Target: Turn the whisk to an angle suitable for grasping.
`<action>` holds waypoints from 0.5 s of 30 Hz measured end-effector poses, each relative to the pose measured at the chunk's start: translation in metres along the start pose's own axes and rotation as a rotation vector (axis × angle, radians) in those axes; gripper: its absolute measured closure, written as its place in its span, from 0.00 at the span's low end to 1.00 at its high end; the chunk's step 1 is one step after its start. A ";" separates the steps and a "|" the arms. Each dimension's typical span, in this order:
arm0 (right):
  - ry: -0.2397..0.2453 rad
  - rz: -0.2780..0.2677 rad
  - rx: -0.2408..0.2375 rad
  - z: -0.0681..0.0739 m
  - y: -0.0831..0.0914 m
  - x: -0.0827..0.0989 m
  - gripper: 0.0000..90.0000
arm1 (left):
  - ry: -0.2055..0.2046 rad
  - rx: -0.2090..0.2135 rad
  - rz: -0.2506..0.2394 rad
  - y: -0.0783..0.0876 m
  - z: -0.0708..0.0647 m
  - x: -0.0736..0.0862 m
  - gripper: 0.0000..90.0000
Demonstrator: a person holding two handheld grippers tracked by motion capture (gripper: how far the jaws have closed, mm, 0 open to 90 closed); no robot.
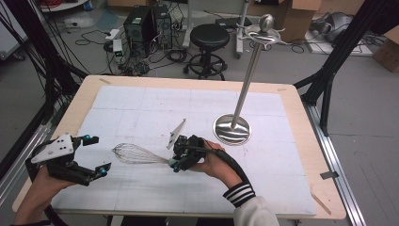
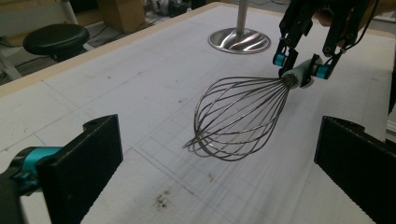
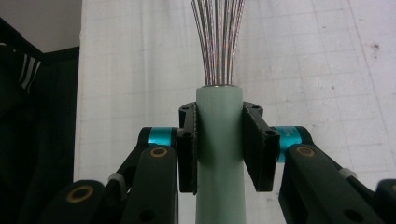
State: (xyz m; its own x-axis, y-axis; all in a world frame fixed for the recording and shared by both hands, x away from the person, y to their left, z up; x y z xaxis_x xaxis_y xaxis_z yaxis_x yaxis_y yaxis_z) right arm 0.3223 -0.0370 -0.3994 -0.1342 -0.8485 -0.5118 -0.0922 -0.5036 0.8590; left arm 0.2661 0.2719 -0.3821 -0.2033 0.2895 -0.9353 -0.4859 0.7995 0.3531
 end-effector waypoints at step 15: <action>0.019 -0.022 -0.019 0.009 -0.030 -0.007 0.77 | -0.005 0.003 0.005 0.001 0.000 0.000 0.02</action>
State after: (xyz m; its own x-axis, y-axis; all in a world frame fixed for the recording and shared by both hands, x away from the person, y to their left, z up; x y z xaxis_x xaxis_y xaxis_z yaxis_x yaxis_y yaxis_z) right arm 0.3169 -0.0144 -0.4216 -0.1137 -0.8400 -0.5305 -0.0760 -0.5251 0.8477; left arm 0.2657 0.2727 -0.3817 -0.2012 0.2959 -0.9338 -0.4825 0.7997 0.3574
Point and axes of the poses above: each handheld gripper's, and its own axes: y roughly backward along the jaws, x roughly out of its underside, z roughly to its left, the point moved 3 cm from there along -y, roughly forward along the jaws, and after that the axes turned 5 degrees about x, right-handed, at the moved point
